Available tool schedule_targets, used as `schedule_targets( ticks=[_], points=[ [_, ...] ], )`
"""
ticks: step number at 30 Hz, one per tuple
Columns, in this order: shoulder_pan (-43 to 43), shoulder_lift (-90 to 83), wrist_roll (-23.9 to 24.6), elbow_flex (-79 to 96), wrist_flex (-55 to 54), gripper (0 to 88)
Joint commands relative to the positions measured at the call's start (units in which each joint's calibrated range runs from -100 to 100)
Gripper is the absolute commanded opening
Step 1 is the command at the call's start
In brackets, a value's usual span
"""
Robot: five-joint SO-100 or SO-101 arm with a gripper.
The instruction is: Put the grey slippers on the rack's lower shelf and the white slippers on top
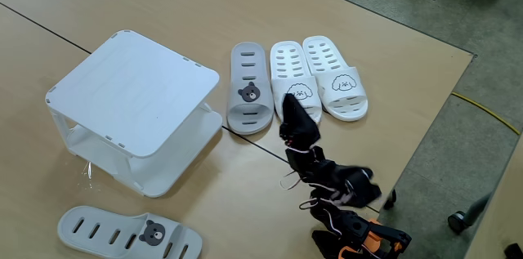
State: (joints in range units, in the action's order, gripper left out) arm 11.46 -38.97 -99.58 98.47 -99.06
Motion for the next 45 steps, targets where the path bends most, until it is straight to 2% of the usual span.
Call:
schedule_targets(
  ticks=[1,5,10,14,20,21,25,31,36,45],
  points=[
    [-0.3,17.3,-0.4,0.3,0.0,0.9],
    [-6.1,35.1,-0.4,0.6,0.0,0.8],
    [-22.2,47.9,-0.4,0.1,2.1,0.8],
    [-34.3,49.2,-0.4,-0.5,12.2,0.9],
    [-48.8,49.0,-0.4,-3.2,14.5,1.2],
    [-49.9,49.0,-0.4,-5.0,15.3,1.7],
    [-52.0,49.0,-0.4,-17.4,24.3,12.7],
    [-52.0,49.4,-0.4,-34.5,42.0,15.6],
    [-51.8,50.1,-0.4,-35.7,44.3,22.6],
    [-49.9,61.3,-0.4,-50.7,44.1,26.6]
  ],
)
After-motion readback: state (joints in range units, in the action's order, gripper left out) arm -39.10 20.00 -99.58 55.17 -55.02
